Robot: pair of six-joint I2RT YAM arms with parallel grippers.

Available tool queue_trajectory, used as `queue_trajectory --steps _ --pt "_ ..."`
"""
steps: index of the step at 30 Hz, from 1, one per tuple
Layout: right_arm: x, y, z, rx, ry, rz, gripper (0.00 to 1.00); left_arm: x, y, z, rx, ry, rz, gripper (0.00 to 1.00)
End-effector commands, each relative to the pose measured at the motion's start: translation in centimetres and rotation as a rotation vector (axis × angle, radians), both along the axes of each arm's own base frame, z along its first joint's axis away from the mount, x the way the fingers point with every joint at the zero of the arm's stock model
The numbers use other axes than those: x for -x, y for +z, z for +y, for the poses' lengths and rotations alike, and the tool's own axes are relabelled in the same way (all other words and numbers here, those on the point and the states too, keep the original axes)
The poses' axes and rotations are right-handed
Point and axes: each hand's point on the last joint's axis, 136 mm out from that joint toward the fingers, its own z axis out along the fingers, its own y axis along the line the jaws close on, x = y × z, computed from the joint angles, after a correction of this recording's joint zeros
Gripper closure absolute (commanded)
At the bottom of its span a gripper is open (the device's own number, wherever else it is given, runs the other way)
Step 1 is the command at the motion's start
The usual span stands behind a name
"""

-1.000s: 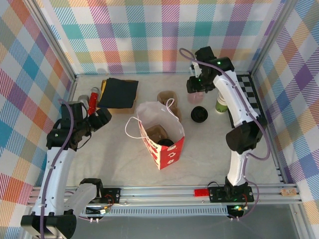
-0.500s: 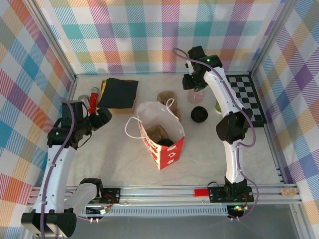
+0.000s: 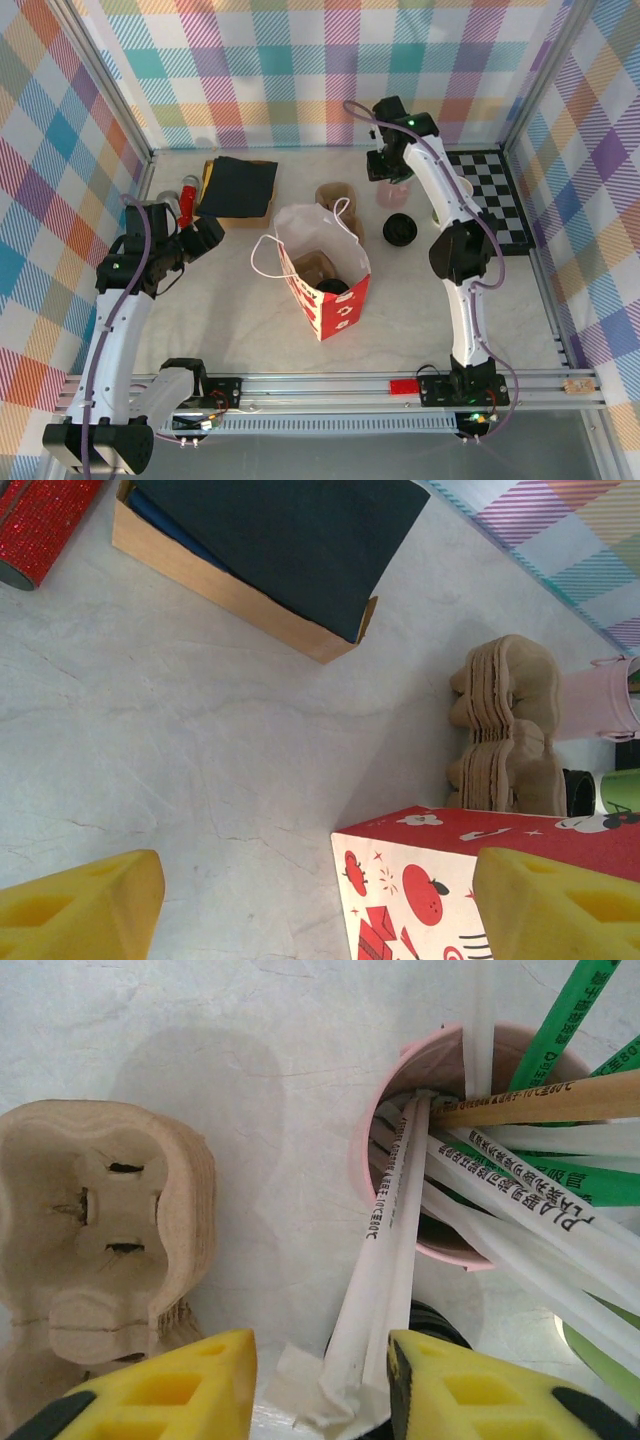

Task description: Pack the takeout coffee

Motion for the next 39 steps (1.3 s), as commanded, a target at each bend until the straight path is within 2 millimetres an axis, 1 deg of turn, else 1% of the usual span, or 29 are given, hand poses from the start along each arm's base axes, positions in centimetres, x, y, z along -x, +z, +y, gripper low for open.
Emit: queue_trajectory --steps 1,4,13,16,18,21,29,35,39 --pt "-1.1 0.6 -0.2 -0.004 -0.016 -0.039 0.64 -0.4 0.9 0.6 -0.019 0.009 -0.03 0.21" --pt "-1.3 0.7 -0.3 0.006 -0.02 -0.049 0.71 -0.5 0.9 0.6 -0.019 0.007 -0.033 0.23" --pt "-1.5 1.7 -0.7 0.024 -0.02 -0.076 0.82 -0.6 1.0 0.5 -0.022 0.002 -0.033 0.27" --pt "-1.5 1.8 -0.8 0.028 -0.022 -0.078 0.89 -0.6 1.1 0.6 -0.027 -0.001 -0.034 0.27" --pt "-1.5 2.0 -0.9 0.032 -0.021 -0.084 0.96 -0.5 1.3 0.6 -0.032 -0.001 -0.037 0.28" --pt "-1.3 2.5 -1.3 0.048 -0.028 -0.095 1.0 -0.5 1.3 0.7 -0.035 -0.002 -0.038 0.3" --pt "-0.8 5.4 -2.2 0.068 -0.041 -0.154 1.0 -0.1 1.7 0.8 -0.045 0.002 -0.045 0.33" --pt "-0.1 8.0 -2.8 0.061 -0.048 -0.206 1.0 0.2 2.2 1.0 -0.059 0.006 -0.055 0.34" --pt "0.8 10.1 -3.0 0.051 -0.048 -0.242 1.0 0.3 2.4 1.0 -0.06 0.008 -0.059 0.35"
